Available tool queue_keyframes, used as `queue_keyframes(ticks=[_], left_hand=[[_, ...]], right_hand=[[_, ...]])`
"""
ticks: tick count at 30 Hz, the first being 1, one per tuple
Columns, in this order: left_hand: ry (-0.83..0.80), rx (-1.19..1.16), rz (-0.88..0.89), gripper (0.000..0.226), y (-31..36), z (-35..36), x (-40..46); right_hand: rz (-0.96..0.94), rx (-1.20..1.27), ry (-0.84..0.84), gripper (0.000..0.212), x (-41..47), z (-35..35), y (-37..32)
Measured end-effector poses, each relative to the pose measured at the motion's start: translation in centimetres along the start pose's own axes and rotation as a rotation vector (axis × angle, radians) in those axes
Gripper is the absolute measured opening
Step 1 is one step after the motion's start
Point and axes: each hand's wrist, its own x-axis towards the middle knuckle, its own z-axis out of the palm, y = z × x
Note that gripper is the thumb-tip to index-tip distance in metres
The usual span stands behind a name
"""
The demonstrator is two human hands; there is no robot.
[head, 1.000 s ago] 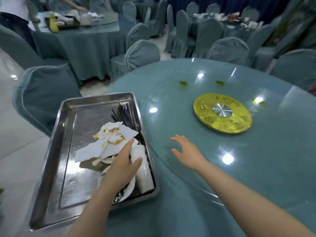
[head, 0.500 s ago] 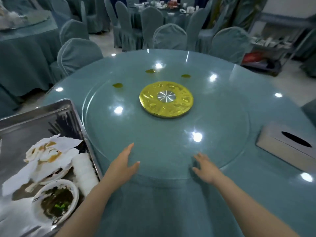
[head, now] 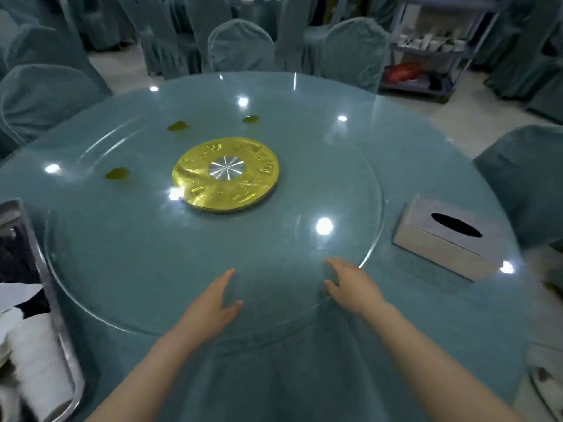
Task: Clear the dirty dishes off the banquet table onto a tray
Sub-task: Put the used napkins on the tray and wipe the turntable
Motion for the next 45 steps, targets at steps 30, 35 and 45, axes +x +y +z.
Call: queue_keyframes(ticks=[30,35,45], left_hand=[[-0.245,0.577,0.088,0.085,10.9,11.2,5.0],[-0.135,0.258,0.297,0.084,13.3,12.5,3.0],[-0.208,0.194,0.407,0.075,17.7,14.7,1.3]], right_hand=[[0.120,-0.127,0.283,0.038,-5.0,-6.5,15.3],[0.082,-0.123,0.243,0.035,-9.2,-4.1,12.9],[-0.098,0.039,0.224,0.026,-13.3,-1.8,12.0]])
